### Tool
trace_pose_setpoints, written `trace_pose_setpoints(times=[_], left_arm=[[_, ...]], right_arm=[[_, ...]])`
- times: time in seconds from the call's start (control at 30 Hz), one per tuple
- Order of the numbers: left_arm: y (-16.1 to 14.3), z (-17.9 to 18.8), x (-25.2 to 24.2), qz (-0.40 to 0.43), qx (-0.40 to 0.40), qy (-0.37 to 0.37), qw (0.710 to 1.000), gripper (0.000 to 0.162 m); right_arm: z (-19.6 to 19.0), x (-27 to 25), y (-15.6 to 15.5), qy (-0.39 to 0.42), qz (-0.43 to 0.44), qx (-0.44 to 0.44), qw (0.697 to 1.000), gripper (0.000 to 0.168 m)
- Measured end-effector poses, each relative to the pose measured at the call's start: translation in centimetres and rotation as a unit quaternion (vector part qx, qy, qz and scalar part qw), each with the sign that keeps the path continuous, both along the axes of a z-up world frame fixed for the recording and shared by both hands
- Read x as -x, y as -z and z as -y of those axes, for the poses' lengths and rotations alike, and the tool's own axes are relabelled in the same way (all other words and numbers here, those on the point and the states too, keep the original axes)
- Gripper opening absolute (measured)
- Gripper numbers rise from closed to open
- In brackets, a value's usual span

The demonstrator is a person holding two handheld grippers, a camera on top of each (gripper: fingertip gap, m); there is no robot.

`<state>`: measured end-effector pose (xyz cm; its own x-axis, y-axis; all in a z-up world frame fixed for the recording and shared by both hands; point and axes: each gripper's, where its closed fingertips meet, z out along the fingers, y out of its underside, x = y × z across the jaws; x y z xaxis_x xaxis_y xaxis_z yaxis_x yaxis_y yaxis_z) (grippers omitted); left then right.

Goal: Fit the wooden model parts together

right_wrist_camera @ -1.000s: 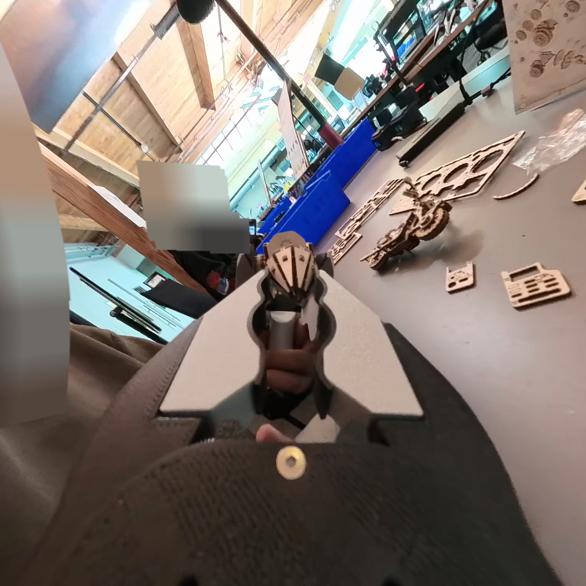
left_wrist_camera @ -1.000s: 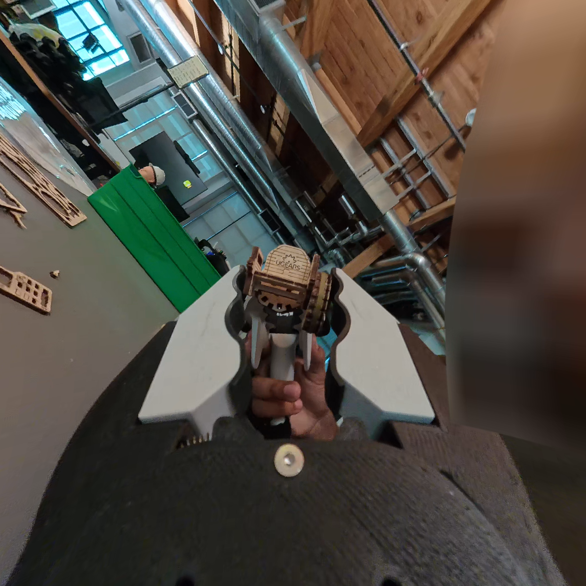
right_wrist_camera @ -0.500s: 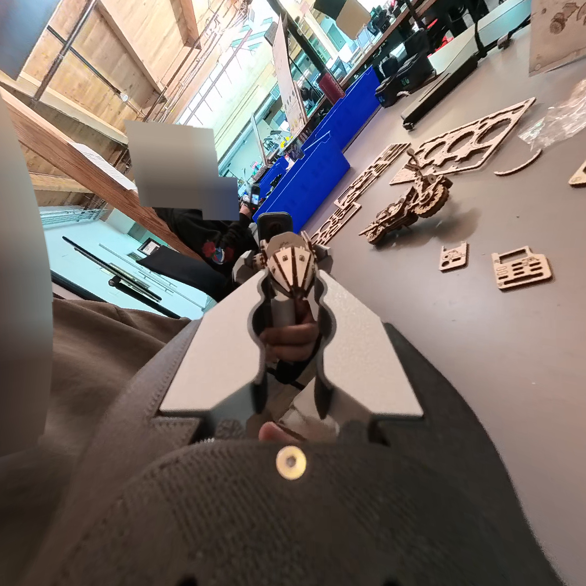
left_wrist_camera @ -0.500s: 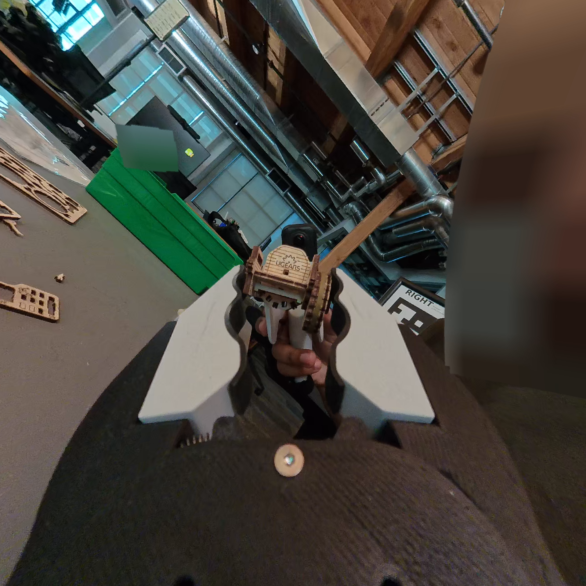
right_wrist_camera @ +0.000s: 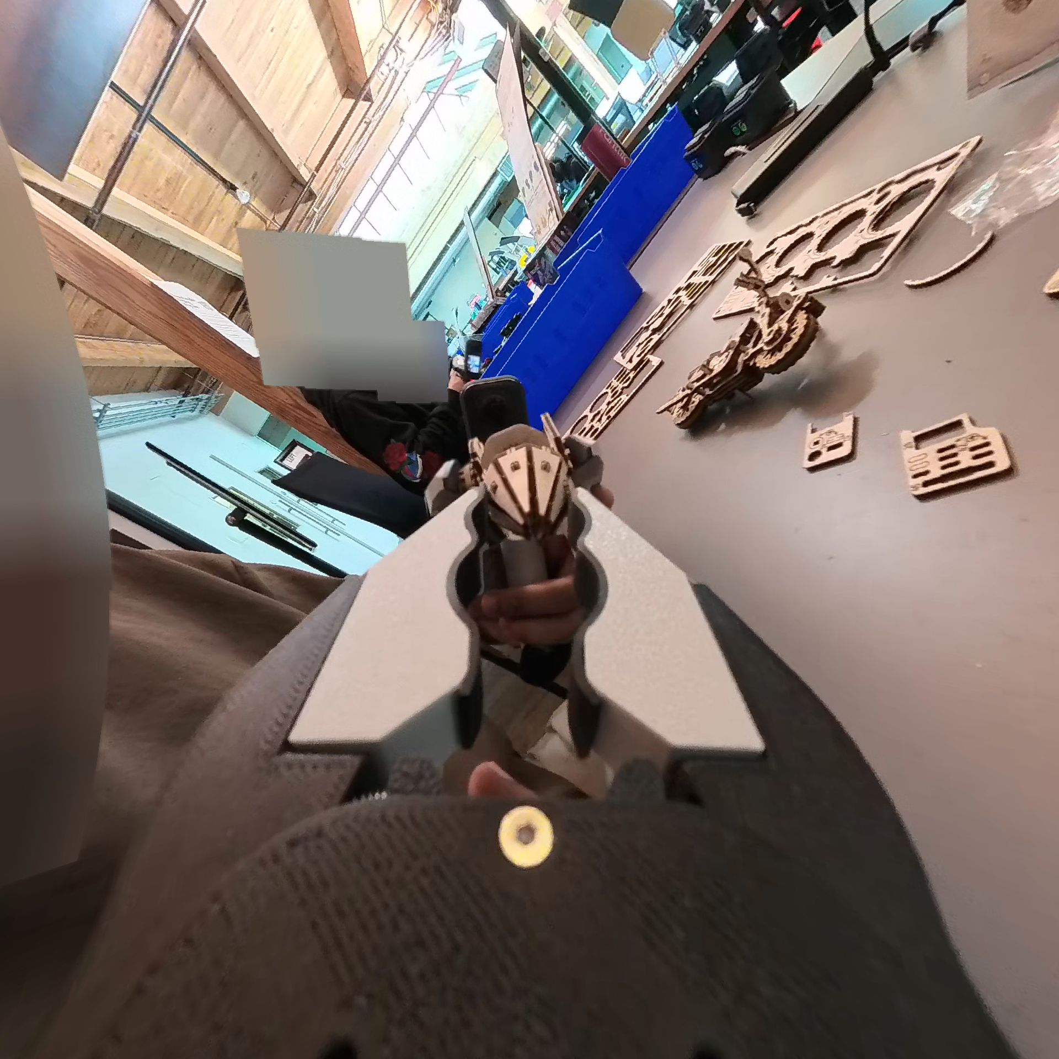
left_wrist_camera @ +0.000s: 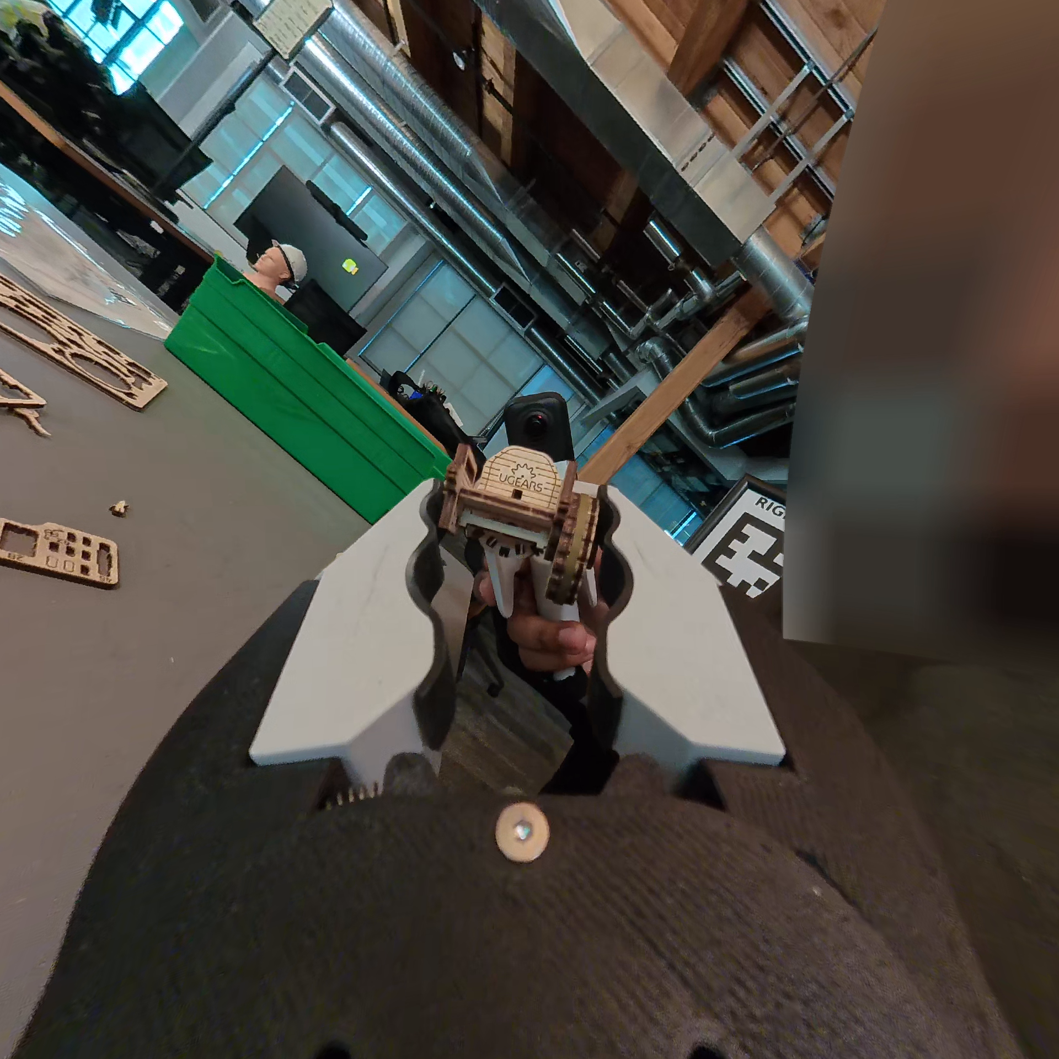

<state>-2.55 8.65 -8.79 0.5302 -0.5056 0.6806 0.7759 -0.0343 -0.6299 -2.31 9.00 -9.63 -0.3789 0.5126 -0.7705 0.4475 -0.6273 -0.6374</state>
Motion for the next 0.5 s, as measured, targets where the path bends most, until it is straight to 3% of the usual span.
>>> trace_pose_setpoints(times=[0.5], left_arm=[[-0.12,0.06,-0.20,-0.009,-0.003,-0.007,1.000,0.050]], right_arm=[[0.03,-0.11,-0.14,-0.004,-0.023,0.008,1.000,0.025]])
